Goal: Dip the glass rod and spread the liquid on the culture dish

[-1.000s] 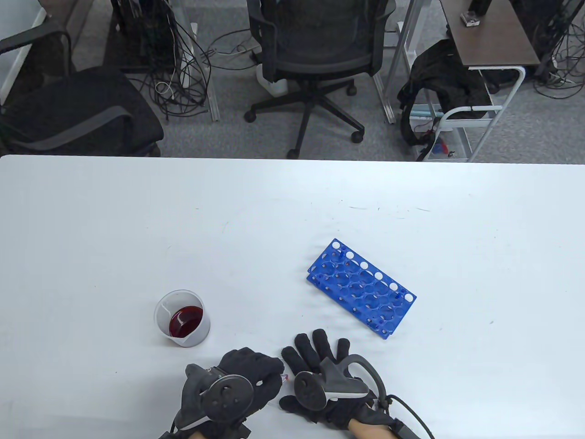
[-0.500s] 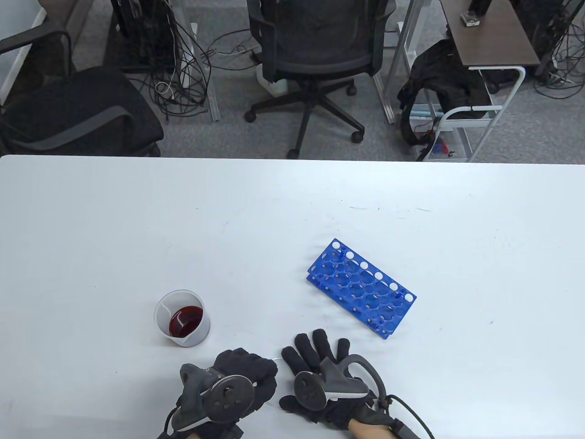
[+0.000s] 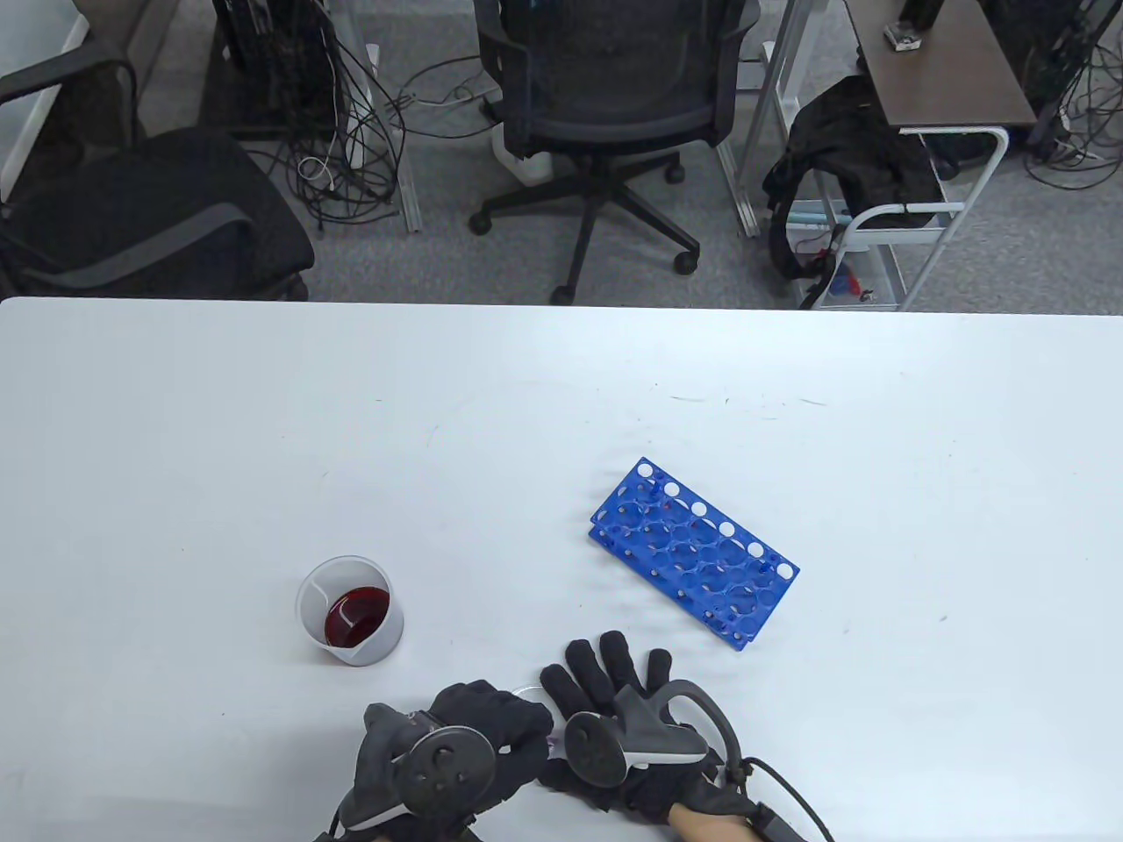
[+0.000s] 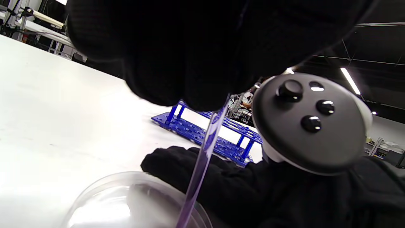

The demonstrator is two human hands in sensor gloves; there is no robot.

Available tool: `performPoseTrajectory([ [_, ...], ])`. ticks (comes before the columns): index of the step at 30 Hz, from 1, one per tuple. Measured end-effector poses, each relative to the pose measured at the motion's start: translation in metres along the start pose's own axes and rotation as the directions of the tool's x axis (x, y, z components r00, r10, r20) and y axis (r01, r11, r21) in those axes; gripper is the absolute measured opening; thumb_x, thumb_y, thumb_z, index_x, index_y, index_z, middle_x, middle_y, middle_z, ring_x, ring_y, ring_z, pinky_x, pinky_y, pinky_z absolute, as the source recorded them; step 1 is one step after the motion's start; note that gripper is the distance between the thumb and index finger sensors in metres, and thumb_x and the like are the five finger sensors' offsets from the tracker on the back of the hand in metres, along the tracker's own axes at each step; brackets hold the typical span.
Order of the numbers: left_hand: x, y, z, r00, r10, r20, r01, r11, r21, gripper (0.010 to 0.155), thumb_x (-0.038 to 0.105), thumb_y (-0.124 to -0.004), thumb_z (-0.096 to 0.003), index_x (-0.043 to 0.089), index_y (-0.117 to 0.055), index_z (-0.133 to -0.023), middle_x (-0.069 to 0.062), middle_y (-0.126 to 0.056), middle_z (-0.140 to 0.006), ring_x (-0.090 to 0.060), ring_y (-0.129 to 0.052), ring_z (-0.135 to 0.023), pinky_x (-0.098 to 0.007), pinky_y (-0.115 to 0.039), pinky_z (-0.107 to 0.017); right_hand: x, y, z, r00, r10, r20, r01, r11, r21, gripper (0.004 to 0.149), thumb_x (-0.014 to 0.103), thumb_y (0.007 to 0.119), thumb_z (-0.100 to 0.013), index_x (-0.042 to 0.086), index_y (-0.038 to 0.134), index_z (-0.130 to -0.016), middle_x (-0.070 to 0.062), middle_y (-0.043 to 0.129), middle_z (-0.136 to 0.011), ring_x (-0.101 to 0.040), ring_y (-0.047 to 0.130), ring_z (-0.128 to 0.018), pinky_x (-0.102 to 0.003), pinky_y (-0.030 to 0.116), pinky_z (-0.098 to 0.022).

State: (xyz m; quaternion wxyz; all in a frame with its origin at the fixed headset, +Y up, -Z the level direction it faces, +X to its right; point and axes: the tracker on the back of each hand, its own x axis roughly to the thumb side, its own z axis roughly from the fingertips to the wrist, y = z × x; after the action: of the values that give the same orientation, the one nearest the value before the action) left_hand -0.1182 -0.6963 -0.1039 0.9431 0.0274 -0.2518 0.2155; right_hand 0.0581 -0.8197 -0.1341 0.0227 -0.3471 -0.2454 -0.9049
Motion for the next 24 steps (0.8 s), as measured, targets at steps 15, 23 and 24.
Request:
performPoseTrajectory([
  [15,-0.003,0.008,0.003,0.995,-0.095,-0.041,0.098,0.992,0.079,0.036,0.048,-0.092,-0.0429,0.026,-0.099,-0.07,0.002,-0.108,-0.063,-0.028,-0.11,-0.054,-0.041,-0.093,-0.047,0.0,0.0,0.0,1.0,0.0,0.0,0.0,1.0,0.0,0.095,0.074,0.029,-0.054,0.01,-0.016,-0.108,-0.028,-0.015,-0.111,-0.062,-0.008,-0.096,-0.087,0.014,-0.058],
  [23,-0.028,0.065,0.029,0.995,0.054,-0.089,-0.022,0.947,0.32,0.035,0.048,-0.091,-0.0436,0.026,-0.098,-0.07,0.002,-0.107,-0.063,-0.028,-0.109,-0.055,-0.041,-0.092,-0.048,0.0,0.0,0.0,1.0,0.0,0.0,0.0,1.0,0.0,0.095,0.074,0.029,-0.054,0.01,-0.016,-0.108,-0.028,-0.015,-0.111,-0.061,-0.008,-0.096,-0.087,0.014,-0.058],
  [24,-0.035,0.074,0.036,0.992,0.077,-0.1,-0.034,0.928,0.372,0.035,0.049,-0.091,-0.0435,0.026,-0.098,-0.069,0.003,-0.107,-0.063,-0.028,-0.108,-0.056,-0.041,-0.092,-0.048,0.0,0.0,0.0,1.0,0.0,0.0,0.0,1.0,0.0,0.095,0.074,0.029,-0.054,0.01,-0.016,-0.108,-0.029,-0.015,-0.111,-0.062,-0.008,-0.096,-0.087,0.014,-0.058],
])
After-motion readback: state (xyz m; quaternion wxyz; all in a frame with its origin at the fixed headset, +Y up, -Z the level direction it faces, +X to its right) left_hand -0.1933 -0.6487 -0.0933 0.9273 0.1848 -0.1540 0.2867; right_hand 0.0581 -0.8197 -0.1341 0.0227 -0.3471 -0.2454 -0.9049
